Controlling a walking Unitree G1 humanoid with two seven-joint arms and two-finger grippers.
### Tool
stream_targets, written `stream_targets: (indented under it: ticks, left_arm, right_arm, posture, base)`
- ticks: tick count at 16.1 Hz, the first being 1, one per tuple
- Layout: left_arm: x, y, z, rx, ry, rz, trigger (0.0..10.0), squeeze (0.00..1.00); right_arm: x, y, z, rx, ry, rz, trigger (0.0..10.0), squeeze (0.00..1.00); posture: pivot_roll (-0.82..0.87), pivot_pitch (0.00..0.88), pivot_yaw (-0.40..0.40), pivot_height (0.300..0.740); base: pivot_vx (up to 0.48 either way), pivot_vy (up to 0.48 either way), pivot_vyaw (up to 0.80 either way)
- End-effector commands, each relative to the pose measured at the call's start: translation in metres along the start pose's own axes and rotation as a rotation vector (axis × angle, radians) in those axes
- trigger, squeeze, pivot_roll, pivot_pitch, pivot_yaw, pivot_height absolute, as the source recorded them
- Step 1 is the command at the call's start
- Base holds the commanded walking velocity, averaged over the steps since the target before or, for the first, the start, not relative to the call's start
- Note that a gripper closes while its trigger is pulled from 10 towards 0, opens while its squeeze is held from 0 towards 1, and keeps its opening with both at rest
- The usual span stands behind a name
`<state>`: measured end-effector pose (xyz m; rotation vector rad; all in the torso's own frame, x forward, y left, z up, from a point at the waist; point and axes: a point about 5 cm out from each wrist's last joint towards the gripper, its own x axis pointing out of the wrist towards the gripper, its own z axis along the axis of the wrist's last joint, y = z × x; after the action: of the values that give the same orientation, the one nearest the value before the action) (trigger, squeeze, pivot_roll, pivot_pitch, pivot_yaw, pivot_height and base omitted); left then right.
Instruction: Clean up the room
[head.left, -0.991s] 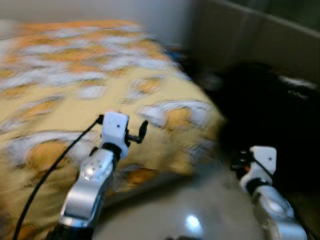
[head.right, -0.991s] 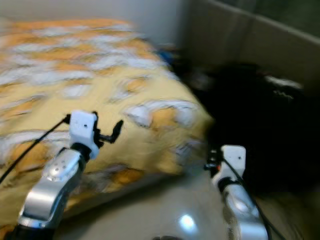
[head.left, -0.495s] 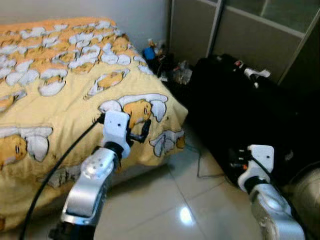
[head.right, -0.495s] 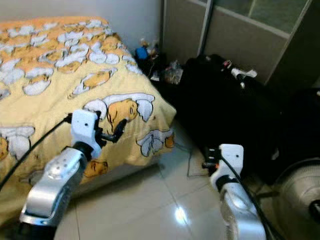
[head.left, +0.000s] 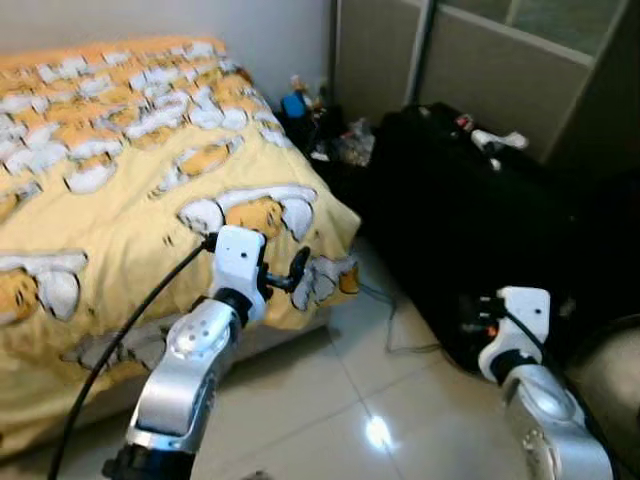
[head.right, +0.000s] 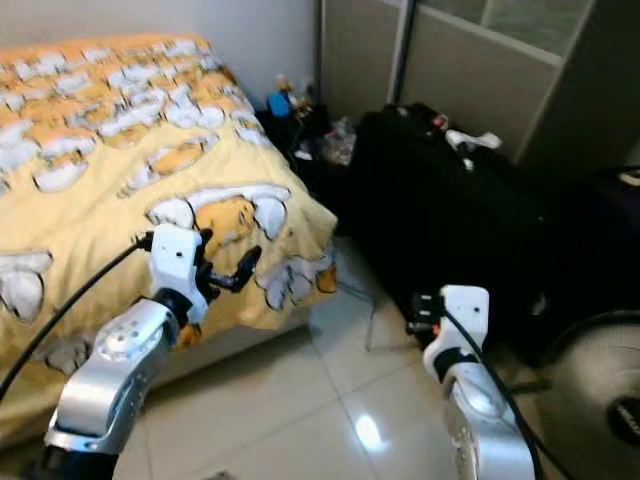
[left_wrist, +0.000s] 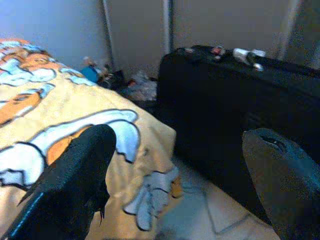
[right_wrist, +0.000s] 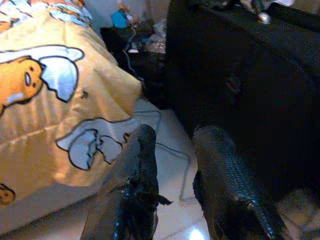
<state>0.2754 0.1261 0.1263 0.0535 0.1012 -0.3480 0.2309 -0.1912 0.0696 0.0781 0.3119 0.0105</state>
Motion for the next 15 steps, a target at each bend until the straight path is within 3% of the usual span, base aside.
stream_targets:
  ticks: [1,6,9,12,15]
  left_arm:
    - [-0.0003,0.0063,0.0028,0.008,-0.005,0.014,10.0,0.0]
    - [0.0006,0.0046,0.0011,0.005,0.0,0.0,10.0,0.0]
    - [0.0014,0.0036,0.0009,0.005,0.0,-0.01,10.0,0.0]
    - [0.0006,0.0086,-0.002,-0.03,0.018,0.011,10.0,0.0]
    - [0.0002,0.0093,-0.005,-0.013,0.03,0.007,10.0,0.0]
  right_arm:
    - [0.0027,0.0064,0.0029,0.012,-0.01,0.019,10.0,0.0]
    - [0.0037,0.0044,0.0027,0.021,-0.004,0.009,10.0,0.0]
    - [0.0041,0.0029,0.0035,0.027,-0.018,0.005,10.0,0.0]
    - [0.0071,0.0001,0.0027,0.041,-0.009,-0.062,10.0,0.0]
    - [0.0072,-0.0019,0.001,0.043,-0.004,-0.069,10.0,0.0]
  posture:
    - [-0.06,0.0,0.013,0.74]
    - [-0.07,0.0,0.013,0.74]
    - [-0.07,0.0,0.015,0.74]
    - [-0.07,0.0,0.016,0.74]
    - [-0.07,0.0,0.018,0.74]
  base:
    - [0.315,0.0,0.0]
    - [0.311,0.0,-0.75]
    - [0.31,0.0,0.0]
    - [0.0,0.0,0.0]
    - [0.0,0.0,0.0]
